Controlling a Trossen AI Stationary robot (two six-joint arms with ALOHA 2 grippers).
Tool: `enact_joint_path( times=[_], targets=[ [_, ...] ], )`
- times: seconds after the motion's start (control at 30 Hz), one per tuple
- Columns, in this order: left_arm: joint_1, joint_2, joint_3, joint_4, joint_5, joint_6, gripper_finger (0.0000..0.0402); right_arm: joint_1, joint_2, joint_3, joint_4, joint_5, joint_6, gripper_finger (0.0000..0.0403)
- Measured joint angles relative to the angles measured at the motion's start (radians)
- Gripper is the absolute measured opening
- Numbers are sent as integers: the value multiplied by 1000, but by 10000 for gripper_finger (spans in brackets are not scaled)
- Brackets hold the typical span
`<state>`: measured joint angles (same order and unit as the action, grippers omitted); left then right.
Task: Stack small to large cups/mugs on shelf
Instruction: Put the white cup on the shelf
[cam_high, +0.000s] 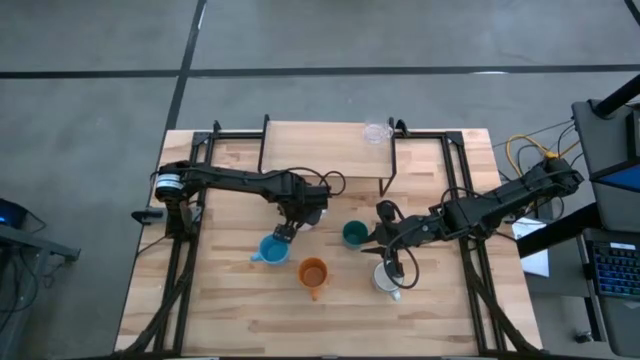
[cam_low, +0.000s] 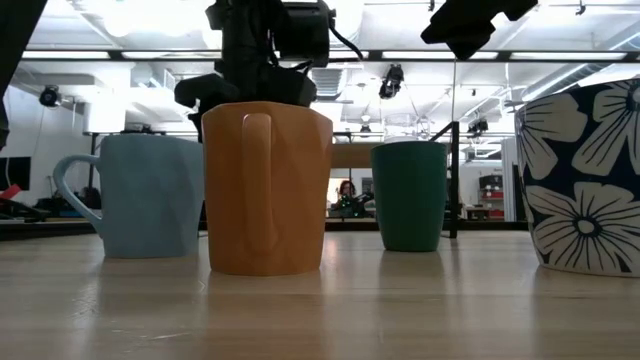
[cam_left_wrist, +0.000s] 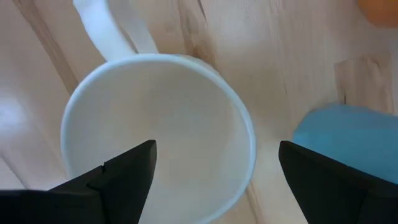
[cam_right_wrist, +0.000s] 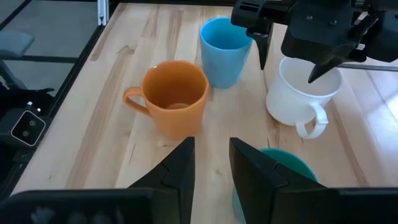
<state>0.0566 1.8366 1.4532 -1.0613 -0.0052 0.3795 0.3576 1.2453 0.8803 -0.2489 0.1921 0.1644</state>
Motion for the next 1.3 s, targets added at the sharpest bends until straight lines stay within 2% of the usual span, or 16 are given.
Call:
enact_joint_path(
  times=[0.3, 0.7, 1.03, 1.13, 1.3],
  targets=[
    [2, 0, 1, 71, 0, -117, 325, 0, 0, 0, 0, 0, 0, 93],
    [2, 0, 1, 66, 3, -291, 325, 0, 0, 0, 0, 0, 0, 93],
    [-1, -1, 2, 49, 0, -348, 323, 0, 0, 0, 0, 0, 0, 93],
    [-2, -1, 2, 49, 0, -348, 309, 0, 0, 0, 0, 0, 0, 93],
    [-2, -1, 2, 49, 0, -349, 260, 0, 0, -1, 0, 0, 0, 93]
  ],
)
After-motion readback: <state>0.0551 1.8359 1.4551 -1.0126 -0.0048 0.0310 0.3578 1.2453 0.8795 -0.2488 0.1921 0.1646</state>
